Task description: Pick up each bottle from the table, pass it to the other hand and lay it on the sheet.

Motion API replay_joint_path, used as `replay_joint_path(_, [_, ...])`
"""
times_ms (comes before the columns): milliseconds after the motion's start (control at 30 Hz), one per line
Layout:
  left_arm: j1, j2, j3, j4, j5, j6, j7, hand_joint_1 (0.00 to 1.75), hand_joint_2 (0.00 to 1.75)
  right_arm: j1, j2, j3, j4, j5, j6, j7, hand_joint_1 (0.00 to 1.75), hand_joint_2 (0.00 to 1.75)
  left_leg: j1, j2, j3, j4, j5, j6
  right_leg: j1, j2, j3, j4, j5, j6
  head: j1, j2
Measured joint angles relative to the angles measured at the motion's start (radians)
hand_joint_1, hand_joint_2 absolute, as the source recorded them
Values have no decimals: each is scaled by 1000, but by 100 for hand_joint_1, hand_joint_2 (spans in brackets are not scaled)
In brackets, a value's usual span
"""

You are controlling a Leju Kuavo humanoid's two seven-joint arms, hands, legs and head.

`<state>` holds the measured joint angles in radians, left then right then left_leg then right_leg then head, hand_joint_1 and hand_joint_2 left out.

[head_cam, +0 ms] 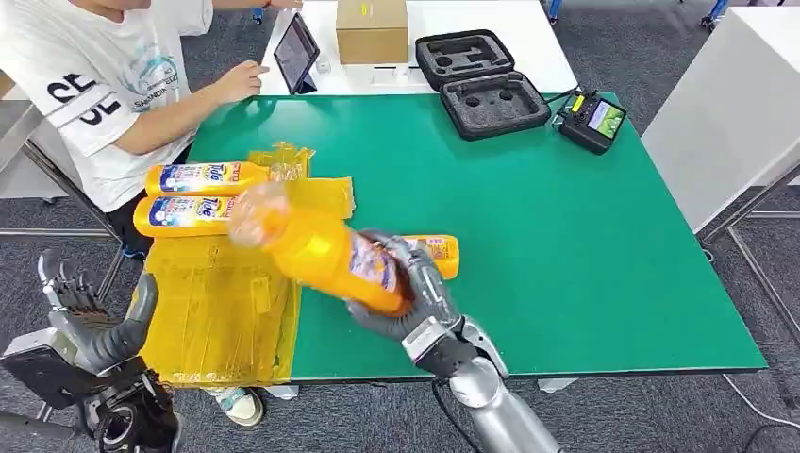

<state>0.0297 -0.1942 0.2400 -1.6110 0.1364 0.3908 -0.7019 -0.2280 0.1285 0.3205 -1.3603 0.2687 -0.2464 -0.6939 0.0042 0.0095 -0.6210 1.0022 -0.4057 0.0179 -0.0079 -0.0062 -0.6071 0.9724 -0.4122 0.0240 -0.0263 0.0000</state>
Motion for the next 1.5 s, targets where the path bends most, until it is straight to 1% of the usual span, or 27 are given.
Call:
replay_joint_path(67, [-1, 0, 1, 22, 74, -75, 10, 0, 175, 3, 4, -6, -3, -57, -33, -2, 175, 175, 0, 0, 0, 0, 0, 0, 0, 0, 0, 0, 0, 0, 0, 0])
replay_joint_path(133, [8, 6, -21, 36, 149, -184, 63, 0, 175, 8, 4, -11, -3, -110, -48, -1, 175, 175, 0, 0, 0, 0, 0, 0, 0, 0, -1, 0, 0, 0, 0, 0])
replay_joint_path(167, [15, 11, -48, 40, 180, -263, 104, 0, 175, 13, 4, -15, -2, -138, -52, 0, 175, 175, 0, 0, -1, 0, 0, 0, 0, 0, -1, 0, 0, 0, 0, 0])
replay_joint_path(233, [21, 18, -97, 46, 213, -355, 154, 0, 175, 17, 4, -18, 11, -178, -50, -1, 175, 175, 0, 0, -2, 0, 0, 0, 0, 0, -1, 0, 0, 0, 0, 0])
replay_joint_path(267, [21, 24, -142, 53, 232, -418, 184, 0, 175, 16, 4, -21, 33, -211, -44, -1, 175, 175, 0, 0, -2, 0, 0, 0, 0, 0, -1, 0, 0, 0, 0, 0])
replay_joint_path(367, [13, 40, -247, 64, 255, -503, 218, 0, 175, 14, 13, -31, 91, -238, -29, -1, 175, 175, -1, -1, -2, 0, 0, 0, -1, 0, -1, 0, 0, 0, 0, 0])
replay_joint_path(500, [-6, 58, -358, 71, 245, -531, 234, 0, 175, -7, 38, -38, 190, -233, -8, -1, 175, 175, -1, -1, -2, 0, 0, 0, 0, 0, -1, 0, 0, 0, 0, 0])
replay_joint_path(633, [-14, 71, -418, 75, 236, -540, 241, 0, 175, -20, 57, -38, 261, -229, 2, -2, 175, 175, 0, -1, -2, 0, 0, 0, 0, 0, -2, 0, 0, 0, 0, 0])
replay_joint_path(1133, [-26, 95, -465, 86, 219, -541, 242, 0, 175, -49, 80, -29, 356, -210, 17, -2, 175, 175, 0, -1, -3, 0, 0, 0, 0, 0, -2, 0, 0, 0, 0, 0])
replay_joint_path(1300, [-55, 103, -488, 123, 214, -544, 241, 0, 175, -65, 106, 26, 418, -169, 22, -2, 175, 175, 0, -1, -3, 0, 0, 0, 0, 0, -2, 0, 0, 0, 0, 0])
replay_joint_path(1433, [-73, 110, -499, 158, 215, -531, 237, 0, 175, -71, 122, 86, 443, -134, -8, -3, 175, 175, 0, -1, -3, 0, 0, 0, 1, 0, -2, 0, 0, 0, 0, 0])
replay_joint_path(1500, [-100, 110, -502, 191, 227, -507, 243, 0, 175, -79, 135, 126, 454, -101, -24, -3, 175, 175, 0, -1, -3, 0, 0, 0, 1, 0, -2, 0, 0, 0, 0, 0])
